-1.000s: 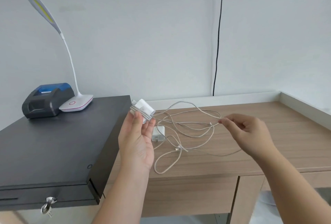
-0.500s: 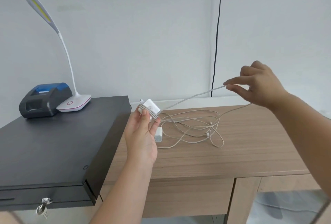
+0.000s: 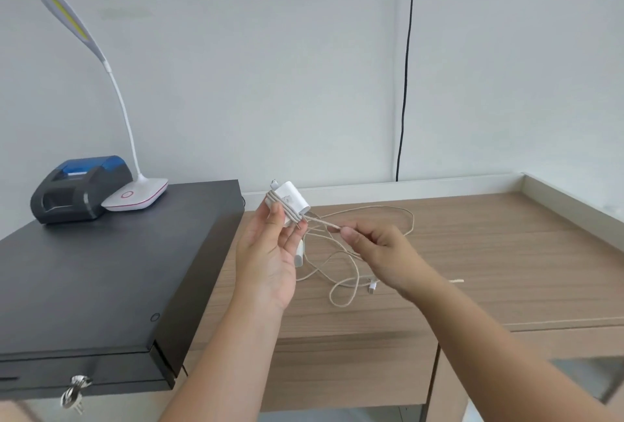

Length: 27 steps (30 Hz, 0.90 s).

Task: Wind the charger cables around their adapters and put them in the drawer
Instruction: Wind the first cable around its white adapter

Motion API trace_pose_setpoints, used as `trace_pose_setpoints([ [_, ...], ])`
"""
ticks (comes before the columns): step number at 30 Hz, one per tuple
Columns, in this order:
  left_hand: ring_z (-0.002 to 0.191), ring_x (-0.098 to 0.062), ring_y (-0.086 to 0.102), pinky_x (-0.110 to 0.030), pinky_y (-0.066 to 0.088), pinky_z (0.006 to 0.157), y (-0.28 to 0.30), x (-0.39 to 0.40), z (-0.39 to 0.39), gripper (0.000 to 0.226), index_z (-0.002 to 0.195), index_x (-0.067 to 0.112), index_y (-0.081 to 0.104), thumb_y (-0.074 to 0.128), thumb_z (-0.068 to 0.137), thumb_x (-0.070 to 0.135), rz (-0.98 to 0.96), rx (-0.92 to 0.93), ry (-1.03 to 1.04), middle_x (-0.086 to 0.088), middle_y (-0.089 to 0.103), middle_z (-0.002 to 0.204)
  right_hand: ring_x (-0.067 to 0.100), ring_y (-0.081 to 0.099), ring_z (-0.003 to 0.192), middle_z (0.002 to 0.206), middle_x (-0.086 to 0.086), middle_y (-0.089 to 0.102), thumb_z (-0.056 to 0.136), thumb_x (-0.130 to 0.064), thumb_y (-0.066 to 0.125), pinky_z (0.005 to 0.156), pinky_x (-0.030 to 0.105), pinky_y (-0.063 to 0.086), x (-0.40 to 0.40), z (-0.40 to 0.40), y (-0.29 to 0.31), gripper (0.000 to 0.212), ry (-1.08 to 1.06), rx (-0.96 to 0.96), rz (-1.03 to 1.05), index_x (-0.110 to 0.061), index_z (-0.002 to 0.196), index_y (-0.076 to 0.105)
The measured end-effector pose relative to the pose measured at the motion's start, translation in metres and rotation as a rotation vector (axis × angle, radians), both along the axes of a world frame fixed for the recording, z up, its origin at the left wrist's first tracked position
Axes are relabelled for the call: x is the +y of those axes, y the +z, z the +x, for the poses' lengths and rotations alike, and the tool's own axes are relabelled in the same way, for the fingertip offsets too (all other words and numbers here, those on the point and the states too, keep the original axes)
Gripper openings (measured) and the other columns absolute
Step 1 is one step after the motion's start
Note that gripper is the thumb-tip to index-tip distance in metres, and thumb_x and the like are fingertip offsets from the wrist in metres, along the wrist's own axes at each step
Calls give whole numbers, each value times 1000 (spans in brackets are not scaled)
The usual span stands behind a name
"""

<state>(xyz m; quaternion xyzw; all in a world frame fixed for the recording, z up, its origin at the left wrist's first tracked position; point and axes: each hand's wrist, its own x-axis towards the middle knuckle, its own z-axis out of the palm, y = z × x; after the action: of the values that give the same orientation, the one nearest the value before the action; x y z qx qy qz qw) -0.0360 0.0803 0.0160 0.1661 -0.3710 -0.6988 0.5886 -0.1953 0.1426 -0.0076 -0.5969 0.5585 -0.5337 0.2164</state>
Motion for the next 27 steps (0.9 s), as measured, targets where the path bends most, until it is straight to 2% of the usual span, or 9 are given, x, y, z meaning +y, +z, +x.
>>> trace_pose_setpoints([
  [2, 82, -7, 71, -22, 58, 70, -3, -3, 4, 18, 110, 12, 66, 55, 96, 13, -19, -34, 18, 6, 72, 91, 10, 47, 53, 61, 5, 63, 94, -26, 60, 57, 20, 36, 2, 7, -4, 15, -94, 163, -81, -29, 99, 74],
  [6, 97, -19, 68, -30, 57, 76, -19, -2, 6, 36, 120, 15, 65, 67, 86, 24, -161, -272, 79, 0, 72, 105, 7, 43, 48, 53, -11, 54, 90, -36, 58, 49, 21, 38, 7, 19, 14, 19, -143, 540, -270, -24, 86, 72],
  [8, 104, -24, 68, -39, 57, 83, -29, -2, 7, 40, 122, 27, 65, 74, 83, 30, -254, -427, 99, -2, 73, 109, 9, 46, 48, 54, -10, 56, 88, -44, 52, 47, 28, 44, 8, 18, 25, 26, -184, 705, -296, -25, 83, 70],
  [10, 107, -23, 67, -45, 57, 88, -32, -1, 11, 35, 115, 41, 66, 70, 81, 37, -337, -547, 98, 2, 72, 114, 5, 42, 48, 52, -15, 46, 85, -47, 55, 47, 27, 44, 10, 15, 34, 24, -193, 774, -286, -27, 82, 69],
  [12, 110, -20, 66, -47, 55, 91, -30, 0, 16, 37, 119, 42, 64, 69, 82, 40, -391, -624, 38, 7, 70, 118, -2, 40, 50, 54, -18, 40, 81, -45, 67, 49, 19, 37, 13, 13, 40, 18, -147, 761, -284, -27, 79, 68],
  [14, 107, -18, 68, -43, 55, 93, -28, 3, 20, 40, 124, 35, 63, 71, 86, 37, -405, -644, -40, 10, 71, 115, -4, 45, 54, 59, -17, 46, 74, -37, 80, 51, 11, 32, 16, 12, 45, 20, -79, 651, -269, -21, 77, 69],
  [17, 99, -11, 70, -35, 59, 80, -27, 12, 23, 42, 124, 30, 62, 65, 82, 29, -362, -601, -170, 12, 70, 113, -3, 47, 49, 51, -19, 51, 67, -20, 87, 51, 6, 32, 20, 13, 51, 22, 5, 437, -184, -9, 75, 70],
  [21, 102, -6, 67, -32, 58, 73, -27, 19, 29, 50, 130, 29, 57, 64, 81, 26, -353, -564, -234, 9, 61, 128, 6, 29, 45, 44, -24, 50, 70, -24, 84, 47, 13, 26, 22, 16, 43, 19, 45, 302, -84, -16, 71, 67],
  [27, 87, -8, 67, -28, 56, 69, -26, 20, 41, 53, 129, 27, 60, 73, 79, 17, -369, -585, -314, 3, 63, 127, 15, 43, 57, 62, -4, 58, 70, -28, 84, 56, 27, 37, 15, 8, 29, 19, 150, 118, -16, -23, 73, 66],
])
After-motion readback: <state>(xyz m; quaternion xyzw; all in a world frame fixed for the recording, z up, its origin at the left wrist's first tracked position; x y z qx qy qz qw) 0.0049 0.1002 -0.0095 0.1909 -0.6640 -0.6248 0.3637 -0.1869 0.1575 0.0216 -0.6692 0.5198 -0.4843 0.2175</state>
